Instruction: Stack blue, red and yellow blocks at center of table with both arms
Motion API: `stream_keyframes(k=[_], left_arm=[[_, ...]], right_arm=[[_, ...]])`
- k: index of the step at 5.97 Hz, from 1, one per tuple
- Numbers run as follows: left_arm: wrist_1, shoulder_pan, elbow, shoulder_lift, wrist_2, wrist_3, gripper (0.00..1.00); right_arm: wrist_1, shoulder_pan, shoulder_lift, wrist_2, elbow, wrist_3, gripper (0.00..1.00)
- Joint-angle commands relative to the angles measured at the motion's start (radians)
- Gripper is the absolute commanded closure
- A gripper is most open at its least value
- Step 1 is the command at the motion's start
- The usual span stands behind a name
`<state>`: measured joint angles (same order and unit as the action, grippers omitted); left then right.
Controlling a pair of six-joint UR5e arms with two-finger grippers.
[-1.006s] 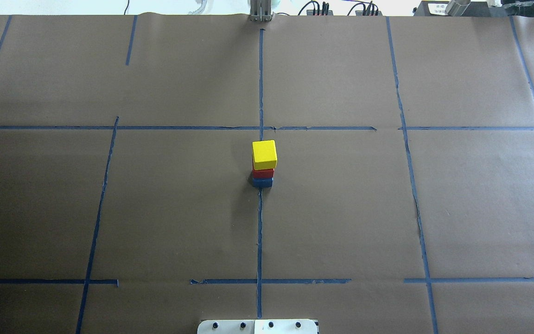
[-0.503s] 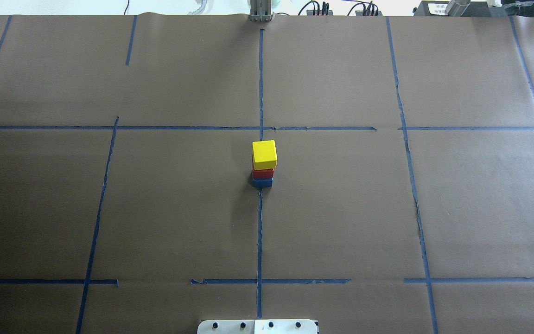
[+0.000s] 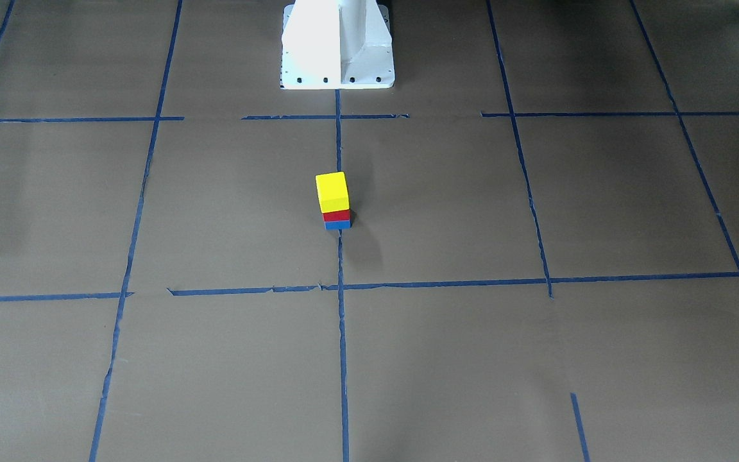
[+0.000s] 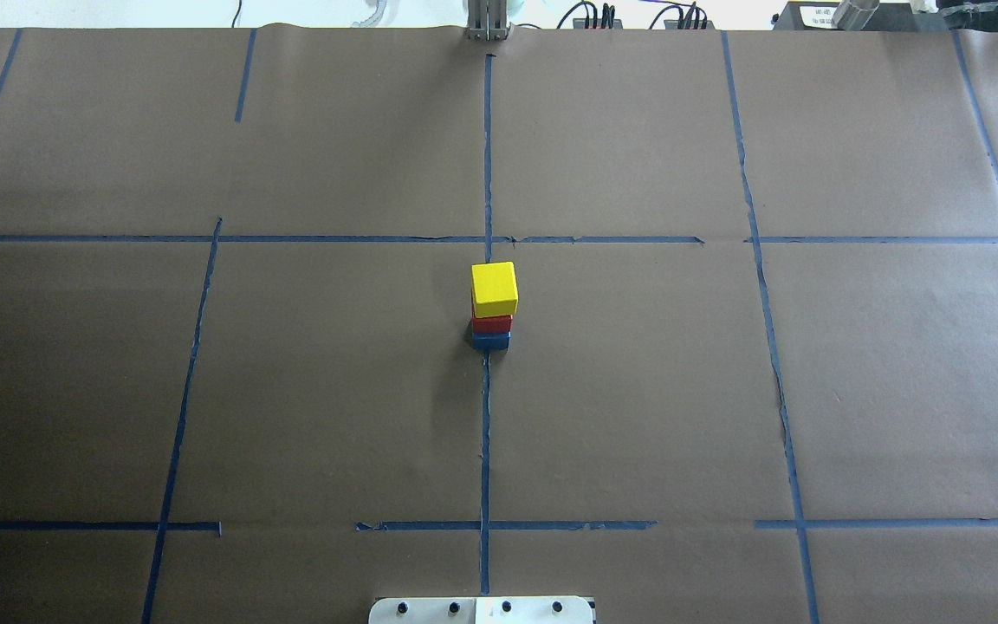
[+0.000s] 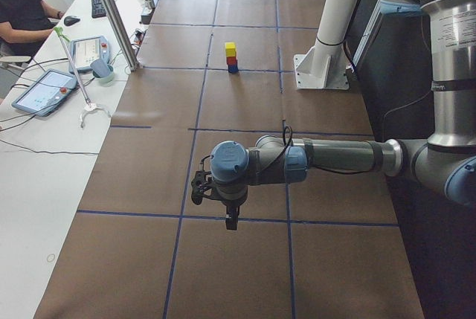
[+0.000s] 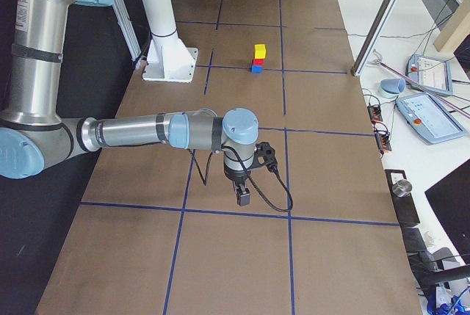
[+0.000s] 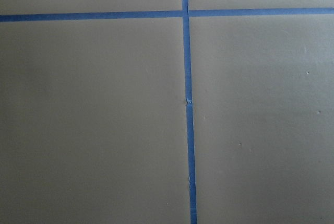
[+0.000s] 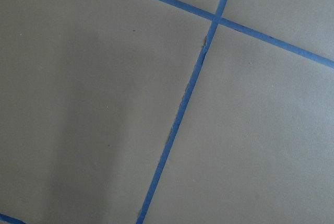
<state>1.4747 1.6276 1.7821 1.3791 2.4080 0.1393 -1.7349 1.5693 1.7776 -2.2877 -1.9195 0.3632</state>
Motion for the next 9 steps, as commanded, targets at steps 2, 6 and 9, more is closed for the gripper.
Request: stream_keyframes(k=[2, 6, 9], left_arm=[[0.004, -0.063, 0.025, -0.012, -0.080, 0.000, 0.00], [-0.001, -0.063, 0.042, -0.012, -0.069, 0.002, 0.00], [-0.008, -0.063, 0.049, -0.015, -0.070, 0.000, 0.00]], right_arm=[[0.001, 0.000, 0.014, 0.001, 0.002, 0.002, 0.00], [0.009, 0.000, 0.020, 0.007, 0.033, 0.000, 0.00], [0.006, -0.002, 0.022, -0.062, 0.054, -0.013, 0.00]])
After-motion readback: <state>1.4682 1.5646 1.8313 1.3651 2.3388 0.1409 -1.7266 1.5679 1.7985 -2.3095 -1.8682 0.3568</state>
